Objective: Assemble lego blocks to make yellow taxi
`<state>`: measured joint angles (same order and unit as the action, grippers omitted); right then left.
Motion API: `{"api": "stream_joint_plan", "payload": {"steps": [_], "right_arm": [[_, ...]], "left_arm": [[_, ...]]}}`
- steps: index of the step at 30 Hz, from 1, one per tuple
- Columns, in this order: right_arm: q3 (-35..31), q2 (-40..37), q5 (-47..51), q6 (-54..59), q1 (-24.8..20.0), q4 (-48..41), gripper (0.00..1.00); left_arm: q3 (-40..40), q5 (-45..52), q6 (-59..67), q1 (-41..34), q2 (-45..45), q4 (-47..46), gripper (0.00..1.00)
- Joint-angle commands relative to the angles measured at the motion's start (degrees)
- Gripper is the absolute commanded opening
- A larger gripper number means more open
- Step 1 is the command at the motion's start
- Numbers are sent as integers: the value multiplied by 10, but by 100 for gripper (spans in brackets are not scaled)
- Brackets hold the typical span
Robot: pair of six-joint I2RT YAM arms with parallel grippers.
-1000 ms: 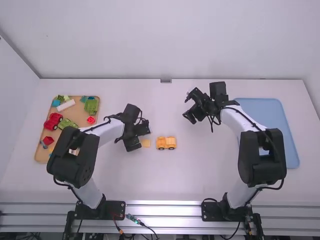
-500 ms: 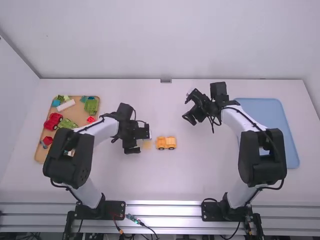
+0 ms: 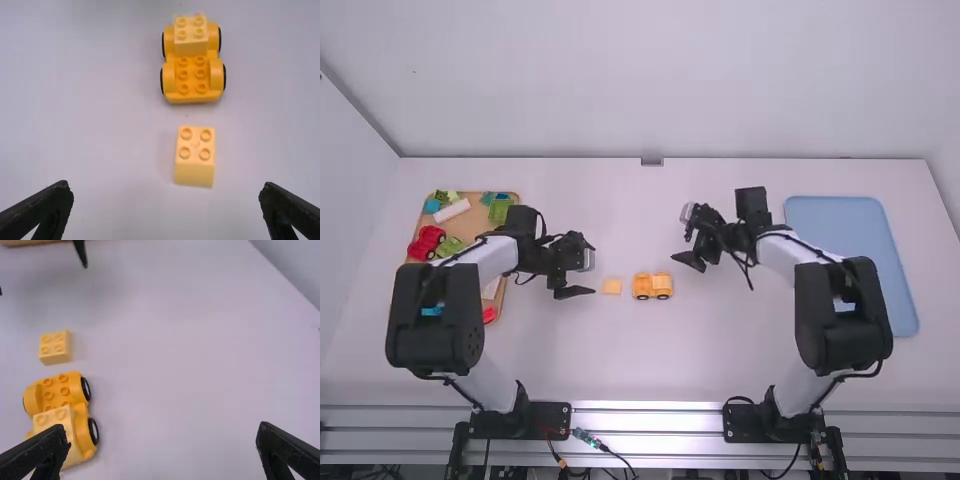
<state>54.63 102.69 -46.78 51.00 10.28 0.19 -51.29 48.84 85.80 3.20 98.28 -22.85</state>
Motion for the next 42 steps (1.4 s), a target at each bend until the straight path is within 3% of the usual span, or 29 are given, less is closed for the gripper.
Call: {"api": "stream_joint_plan", "payload": {"steps": [1, 8, 16, 23, 29, 32, 33, 36, 42], "right_arm": [[-35, -10, 47, -58, 32, 37, 99], [-120, -10, -14, -57, 44, 140, 99], [-210, -10, -7, -55, 74, 273, 99], [-277, -10, -16, -56, 79, 424, 99], [-271, -9, -62, -21, 57, 393, 99], [-219, -9, -76, 8, 47, 283, 99], [-219, -9, -76, 8, 47, 283, 99], [-174, -9, -71, 91, 61, 158, 99], [-172, 10, -72, 146, 83, 149, 99]], "left_arm": [[8, 41, -42, -5, -12, 5, 99], [8, 61, -42, -7, -11, 4, 99], [17, 96, 3, -6, -4, -2, 99], [47, 82, -58, -9, -4, 56, 99], [68, 78, -6, -10, -4, 47, 99], [75, 81, 13, -10, -4, 49, 99], [75, 81, 13, -10, -4, 49, 99], [78, 80, 3, -9, -4, 63, 99], [78, 81, 3, -8, -4, 64, 99]]}}
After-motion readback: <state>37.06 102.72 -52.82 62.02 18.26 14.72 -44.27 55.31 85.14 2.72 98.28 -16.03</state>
